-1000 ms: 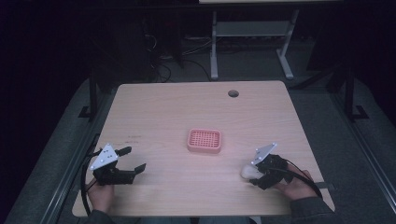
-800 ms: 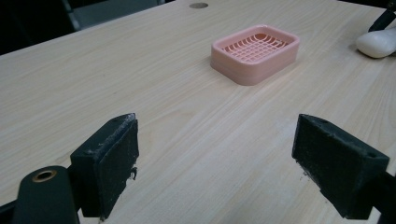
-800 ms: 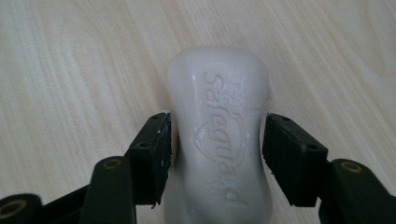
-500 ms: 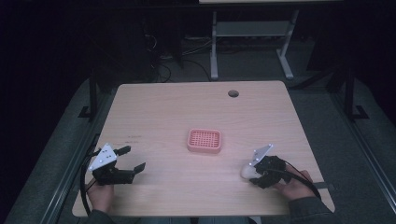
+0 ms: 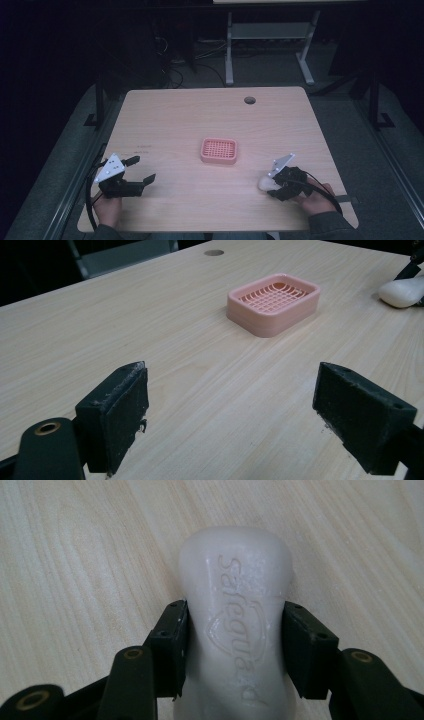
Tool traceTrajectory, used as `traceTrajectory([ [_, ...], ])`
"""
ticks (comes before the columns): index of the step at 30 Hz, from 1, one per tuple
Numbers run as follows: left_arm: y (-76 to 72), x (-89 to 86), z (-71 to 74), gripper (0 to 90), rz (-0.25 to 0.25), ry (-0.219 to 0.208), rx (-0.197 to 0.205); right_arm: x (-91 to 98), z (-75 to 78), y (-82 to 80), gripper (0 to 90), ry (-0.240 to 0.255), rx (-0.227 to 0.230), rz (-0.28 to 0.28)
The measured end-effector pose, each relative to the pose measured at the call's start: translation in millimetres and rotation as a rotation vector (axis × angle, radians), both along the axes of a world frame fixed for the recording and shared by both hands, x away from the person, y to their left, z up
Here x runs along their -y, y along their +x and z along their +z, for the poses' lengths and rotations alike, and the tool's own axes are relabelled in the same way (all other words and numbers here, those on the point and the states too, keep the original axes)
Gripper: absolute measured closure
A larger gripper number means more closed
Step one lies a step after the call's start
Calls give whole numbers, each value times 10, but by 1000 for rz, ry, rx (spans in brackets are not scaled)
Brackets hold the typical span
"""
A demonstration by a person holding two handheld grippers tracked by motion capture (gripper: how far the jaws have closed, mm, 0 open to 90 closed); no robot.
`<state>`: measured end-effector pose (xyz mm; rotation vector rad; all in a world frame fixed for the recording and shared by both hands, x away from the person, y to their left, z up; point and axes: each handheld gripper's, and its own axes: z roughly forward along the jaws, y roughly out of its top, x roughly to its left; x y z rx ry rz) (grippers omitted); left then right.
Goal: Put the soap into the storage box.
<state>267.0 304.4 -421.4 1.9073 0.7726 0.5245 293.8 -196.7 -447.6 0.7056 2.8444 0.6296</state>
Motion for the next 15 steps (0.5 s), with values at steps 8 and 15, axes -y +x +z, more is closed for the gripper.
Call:
traceTrajectory([
  [8,3,-7,7,141,4,-4,7,12,5,-22,482,-1,4,9],
  [15,0,-12,6,141,4,-5,8,23,48,-38,483,22,17,5],
])
